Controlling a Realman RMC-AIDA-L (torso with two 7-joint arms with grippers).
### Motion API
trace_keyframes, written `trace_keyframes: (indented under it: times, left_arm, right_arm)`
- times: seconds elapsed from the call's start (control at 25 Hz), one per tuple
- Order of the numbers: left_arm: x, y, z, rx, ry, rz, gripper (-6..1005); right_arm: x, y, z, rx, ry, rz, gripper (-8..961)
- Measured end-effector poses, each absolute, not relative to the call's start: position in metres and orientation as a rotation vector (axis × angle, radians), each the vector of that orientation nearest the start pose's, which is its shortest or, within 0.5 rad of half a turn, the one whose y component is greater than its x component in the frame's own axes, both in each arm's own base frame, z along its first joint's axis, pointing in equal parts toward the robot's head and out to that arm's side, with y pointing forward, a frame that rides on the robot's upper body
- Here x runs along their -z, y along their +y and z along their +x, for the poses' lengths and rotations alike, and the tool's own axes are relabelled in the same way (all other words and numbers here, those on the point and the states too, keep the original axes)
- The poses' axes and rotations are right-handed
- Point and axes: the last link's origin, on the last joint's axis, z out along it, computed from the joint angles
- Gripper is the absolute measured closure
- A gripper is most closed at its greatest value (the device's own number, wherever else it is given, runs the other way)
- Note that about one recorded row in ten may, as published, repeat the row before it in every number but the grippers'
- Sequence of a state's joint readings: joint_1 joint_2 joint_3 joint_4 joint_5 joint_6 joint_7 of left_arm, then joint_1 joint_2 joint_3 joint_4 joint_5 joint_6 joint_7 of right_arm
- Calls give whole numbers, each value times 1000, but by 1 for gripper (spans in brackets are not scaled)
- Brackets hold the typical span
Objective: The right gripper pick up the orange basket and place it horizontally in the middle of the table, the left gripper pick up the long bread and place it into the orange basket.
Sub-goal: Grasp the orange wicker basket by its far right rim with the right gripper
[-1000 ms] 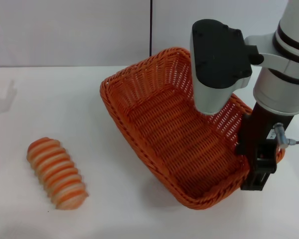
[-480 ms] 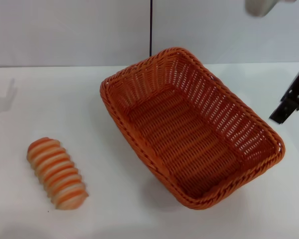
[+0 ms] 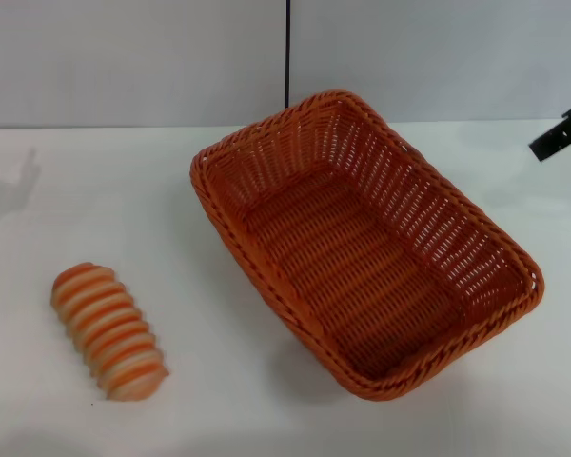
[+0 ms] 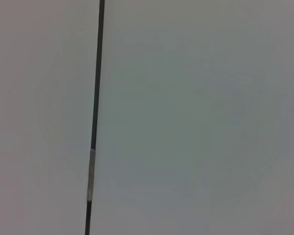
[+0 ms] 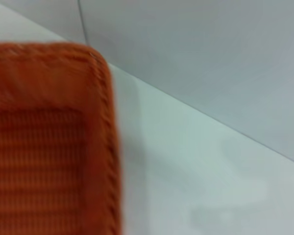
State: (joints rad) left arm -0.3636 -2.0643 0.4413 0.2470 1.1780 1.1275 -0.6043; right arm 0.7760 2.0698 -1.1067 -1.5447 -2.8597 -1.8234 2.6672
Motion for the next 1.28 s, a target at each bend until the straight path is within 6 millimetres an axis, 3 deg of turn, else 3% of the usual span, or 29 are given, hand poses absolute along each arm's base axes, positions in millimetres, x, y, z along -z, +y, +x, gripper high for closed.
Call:
trace_keyframes:
  times: [0.28,0.64,1.0,1.28]
  left_arm:
    - [-45,315,-384,659,-679,-1602,312]
    - [-43,315,-385,661,-691,-1598,312]
    - [-43,314,-386,661,-694,-1596,312]
    - [-40,313,-386,664,-706,-1597,312]
  right_arm:
    - [-66,386,136,343,1023,-2450,260]
    - [-46,395,154,429,1063,-2464,266]
    - [-34,401,153,310,951,-2568,272]
    - [-15,406,170,323,994,-2574,277]
